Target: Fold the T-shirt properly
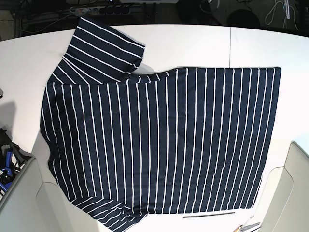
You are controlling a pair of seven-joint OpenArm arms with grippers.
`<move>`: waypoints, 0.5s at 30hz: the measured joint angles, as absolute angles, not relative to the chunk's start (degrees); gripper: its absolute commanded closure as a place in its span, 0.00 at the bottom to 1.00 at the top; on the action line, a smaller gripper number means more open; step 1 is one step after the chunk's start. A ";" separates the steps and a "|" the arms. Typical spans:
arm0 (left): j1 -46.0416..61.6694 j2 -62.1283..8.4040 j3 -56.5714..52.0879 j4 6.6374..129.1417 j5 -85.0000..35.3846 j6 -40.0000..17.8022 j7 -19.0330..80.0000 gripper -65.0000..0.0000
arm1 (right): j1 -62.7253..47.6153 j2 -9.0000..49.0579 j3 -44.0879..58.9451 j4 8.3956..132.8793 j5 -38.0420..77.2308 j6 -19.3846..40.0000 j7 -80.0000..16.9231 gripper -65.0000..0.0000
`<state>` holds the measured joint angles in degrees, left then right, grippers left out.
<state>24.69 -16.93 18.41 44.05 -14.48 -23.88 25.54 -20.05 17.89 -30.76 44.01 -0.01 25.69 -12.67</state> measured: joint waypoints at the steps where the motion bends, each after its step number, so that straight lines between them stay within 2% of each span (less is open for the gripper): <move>1: 25.91 -17.21 17.47 45.63 -14.17 -23.88 25.56 0.76 | -21.37 19.14 -30.76 46.41 1.08 26.02 -12.62 0.93; 7: 31.73 -17.98 8.38 53.60 -14.28 -26.39 28.62 0.76 | -29.78 26.02 -27.27 62.28 8.34 30.22 -17.65 0.93; 15: 40.25 -18.76 -6.96 70.32 -20.43 -28.03 35.40 0.72 | -42.78 30.50 -11.25 82.94 20.08 33.19 -28.51 0.93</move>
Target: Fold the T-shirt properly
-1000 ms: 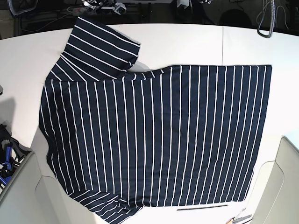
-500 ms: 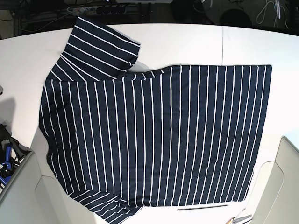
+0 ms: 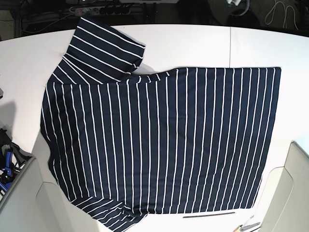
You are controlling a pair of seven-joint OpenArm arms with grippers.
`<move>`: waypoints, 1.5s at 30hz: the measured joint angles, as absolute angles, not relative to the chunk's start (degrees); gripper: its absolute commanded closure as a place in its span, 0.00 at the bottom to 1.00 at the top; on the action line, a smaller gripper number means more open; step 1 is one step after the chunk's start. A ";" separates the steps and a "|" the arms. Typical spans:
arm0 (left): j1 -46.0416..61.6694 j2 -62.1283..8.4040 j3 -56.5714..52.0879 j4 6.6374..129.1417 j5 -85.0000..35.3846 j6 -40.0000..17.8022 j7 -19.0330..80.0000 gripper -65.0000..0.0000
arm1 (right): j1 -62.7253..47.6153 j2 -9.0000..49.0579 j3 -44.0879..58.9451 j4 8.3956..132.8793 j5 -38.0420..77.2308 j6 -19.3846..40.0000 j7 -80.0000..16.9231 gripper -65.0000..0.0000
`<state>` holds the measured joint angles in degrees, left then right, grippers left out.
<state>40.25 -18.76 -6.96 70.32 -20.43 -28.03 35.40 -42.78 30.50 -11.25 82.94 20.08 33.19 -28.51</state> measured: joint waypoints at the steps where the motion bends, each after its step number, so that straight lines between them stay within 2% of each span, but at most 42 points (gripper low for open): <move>1: 41.65 -18.79 -8.95 72.73 -20.84 -28.08 36.01 0.72 | -43.86 30.68 -9.45 85.30 21.15 33.71 -30.72 0.93; 6: 50.04 -18.70 -16.69 82.81 -23.38 -28.14 40.66 0.72 | -46.70 30.98 -2.44 95.22 30.41 33.91 -42.33 0.95; 11: 57.17 -18.76 -24.91 95.02 -25.32 -28.27 40.60 0.72 | -48.10 31.07 2.92 101.78 41.63 34.50 -55.64 0.95; 13: 59.40 -18.76 -28.27 100.03 -25.61 -28.34 40.75 0.71 | -47.99 31.07 6.09 104.03 46.50 34.52 -57.25 0.95; 16: 61.54 -18.74 -34.13 106.76 -27.83 -28.47 41.54 0.61 | -47.81 31.09 11.73 106.63 52.27 34.50 -57.58 0.95; 19: 62.04 -18.98 -40.34 111.72 -33.69 -28.53 41.21 0.60 | -47.42 31.07 17.19 108.49 56.14 34.94 -58.08 0.94; 21: 62.04 -20.21 -43.48 113.54 -37.58 -28.53 41.12 0.60 | -45.95 30.87 20.43 108.79 57.60 34.94 -58.24 0.88; 26: 60.47 -24.32 -47.31 114.54 -42.09 -28.38 38.22 0.60 | -41.21 30.33 27.03 108.71 57.47 34.54 -57.74 0.57; 28: 58.74 -25.98 -47.31 114.50 -42.24 -28.14 38.19 0.60 | -39.24 29.71 28.69 108.49 56.62 34.09 -55.99 0.51; 32: 55.11 -27.92 -47.33 113.82 -42.24 -25.32 38.57 0.60 | -34.63 29.36 28.75 105.73 54.63 33.47 -54.65 0.50; 38: 49.43 -30.81 -47.24 109.12 -42.37 -25.15 38.57 0.55 | -29.61 29.36 28.73 97.19 53.25 33.06 -54.48 0.50; 45: 43.00 -33.91 -46.76 99.92 -44.66 -28.58 38.79 0.51 | -27.94 29.36 24.97 91.46 52.99 33.01 -54.24 0.50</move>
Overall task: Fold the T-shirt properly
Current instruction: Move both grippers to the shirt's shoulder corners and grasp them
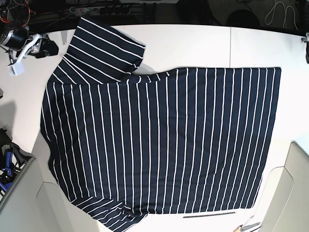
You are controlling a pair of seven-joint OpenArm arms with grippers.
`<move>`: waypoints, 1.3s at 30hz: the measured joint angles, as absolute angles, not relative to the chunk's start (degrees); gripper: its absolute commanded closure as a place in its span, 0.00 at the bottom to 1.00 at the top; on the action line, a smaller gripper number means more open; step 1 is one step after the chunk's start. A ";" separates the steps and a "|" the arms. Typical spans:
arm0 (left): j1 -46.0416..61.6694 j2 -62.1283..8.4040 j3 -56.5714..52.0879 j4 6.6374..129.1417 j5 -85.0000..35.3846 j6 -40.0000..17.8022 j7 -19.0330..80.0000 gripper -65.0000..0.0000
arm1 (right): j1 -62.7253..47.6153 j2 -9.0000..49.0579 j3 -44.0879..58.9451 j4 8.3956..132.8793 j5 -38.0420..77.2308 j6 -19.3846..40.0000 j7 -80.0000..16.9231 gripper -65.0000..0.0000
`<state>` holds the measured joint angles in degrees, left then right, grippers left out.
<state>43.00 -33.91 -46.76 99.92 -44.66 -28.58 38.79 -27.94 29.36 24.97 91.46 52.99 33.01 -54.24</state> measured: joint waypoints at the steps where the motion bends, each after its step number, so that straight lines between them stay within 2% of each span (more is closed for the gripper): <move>1: 41.89 -34.35 -46.50 98.43 -45.23 -29.12 38.74 0.51 | -27.94 29.10 23.94 91.02 52.95 32.99 -54.19 0.50; 6: 36.01 -35.75 -44.27 90.63 -45.52 -29.56 38.72 0.51 | -27.75 25.58 20.49 89.67 54.68 33.54 -51.64 0.50; 19: 21.85 -36.97 -30.68 77.38 -46.04 -30.52 38.65 0.51 | -27.59 17.23 20.23 89.49 55.72 33.95 -51.00 0.50; 23: 21.08 -36.77 -28.03 76.05 -47.66 -30.48 38.54 0.51 | -27.59 16.97 20.21 89.49 55.70 34.13 -51.09 0.50; 26: 20.93 -36.82 -27.66 76.09 -50.65 -30.50 42.06 0.51 | -27.59 16.97 20.21 89.49 55.92 34.13 -51.22 0.50; 32: 21.08 -36.82 -27.64 76.09 -56.97 -33.30 46.54 0.51 | -27.59 16.95 20.21 89.49 55.94 34.13 -51.18 0.50; 39: 21.04 -36.86 -24.64 76.12 -58.02 -33.54 46.44 0.51 | -27.62 16.95 20.21 89.34 58.26 34.06 -51.40 0.50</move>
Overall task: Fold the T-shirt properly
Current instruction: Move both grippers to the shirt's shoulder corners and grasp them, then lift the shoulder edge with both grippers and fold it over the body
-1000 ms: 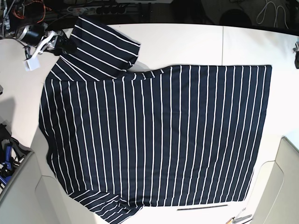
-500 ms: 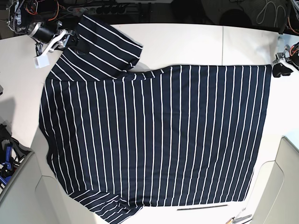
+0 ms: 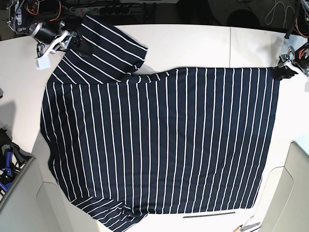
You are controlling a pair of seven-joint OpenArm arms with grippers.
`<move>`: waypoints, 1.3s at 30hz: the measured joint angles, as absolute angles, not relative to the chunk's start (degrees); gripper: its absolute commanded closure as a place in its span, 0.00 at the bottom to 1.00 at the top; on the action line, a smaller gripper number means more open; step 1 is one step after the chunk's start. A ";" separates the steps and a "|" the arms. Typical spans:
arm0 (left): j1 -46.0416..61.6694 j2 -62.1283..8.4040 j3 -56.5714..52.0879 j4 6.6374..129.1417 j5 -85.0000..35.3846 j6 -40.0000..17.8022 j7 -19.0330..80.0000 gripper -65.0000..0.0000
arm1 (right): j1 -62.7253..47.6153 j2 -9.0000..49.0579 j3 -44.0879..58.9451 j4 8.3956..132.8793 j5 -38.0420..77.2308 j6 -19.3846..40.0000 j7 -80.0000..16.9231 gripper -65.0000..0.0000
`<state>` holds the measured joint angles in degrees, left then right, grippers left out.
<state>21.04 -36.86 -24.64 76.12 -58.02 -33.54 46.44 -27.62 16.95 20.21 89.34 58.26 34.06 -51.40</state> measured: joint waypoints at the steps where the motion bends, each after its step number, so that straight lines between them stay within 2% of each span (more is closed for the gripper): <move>1: 20.95 -36.84 -23.75 76.14 -58.22 -33.58 46.19 0.51 | -27.62 16.95 20.21 89.34 58.30 34.06 -51.51 0.50; 4: 20.91 -36.84 -22.39 76.31 -58.65 -33.93 45.58 0.52 | -27.62 16.93 20.21 89.34 58.30 34.06 -51.66 0.50; 5: 20.91 -36.84 -22.35 76.31 -58.65 -33.93 45.45 0.56 | -27.62 16.64 20.21 89.34 58.30 34.06 -51.70 0.50; 7: 20.93 -36.84 -22.35 76.31 -58.02 -33.91 45.47 0.70 | -27.62 15.99 20.21 89.34 58.30 34.04 -51.66 0.53; 9: 20.93 -36.84 -22.31 76.31 -56.62 -33.91 45.45 0.83 | -27.62 15.20 20.21 89.32 58.15 33.76 -51.90 0.67; 12: 20.91 -36.84 -22.31 76.31 -55.40 -33.93 45.43 1.00 | -27.66 14.04 20.16 89.23 56.01 33.87 -52.29 1.00; 16: 20.93 -36.84 -22.31 76.31 -55.35 -34.13 45.43 1.00 | -27.64 12.56 20.16 89.30 55.20 33.67 -52.14 1.00; 21: 20.97 -38.02 -22.06 76.31 -57.63 -38.19 46.52 1.00 | -27.62 10.66 20.95 90.41 54.57 33.19 -52.60 1.00; 25: 21.23 -40.53 -22.35 76.42 -59.48 -38.48 47.64 1.00 | -28.45 9.65 22.90 94.04 57.14 33.28 -58.94 1.00; 28: 21.21 -41.54 -24.82 76.90 -60.53 -39.11 48.47 1.00 | -29.89 9.72 26.13 98.26 59.11 33.34 -59.44 1.00; 33: 21.10 -41.39 -28.32 76.93 -66.83 -39.44 55.61 1.00 | -34.17 9.93 28.27 104.29 60.60 33.69 -59.44 1.00; 39: 21.23 -41.28 -32.49 76.90 -71.07 -39.46 55.81 1.00 | -34.41 9.82 31.29 108.60 62.35 33.69 -59.66 1.00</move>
<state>21.23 -41.28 -32.49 76.90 -71.07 -39.46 55.81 -34.41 9.82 31.29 108.60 62.35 33.69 -59.66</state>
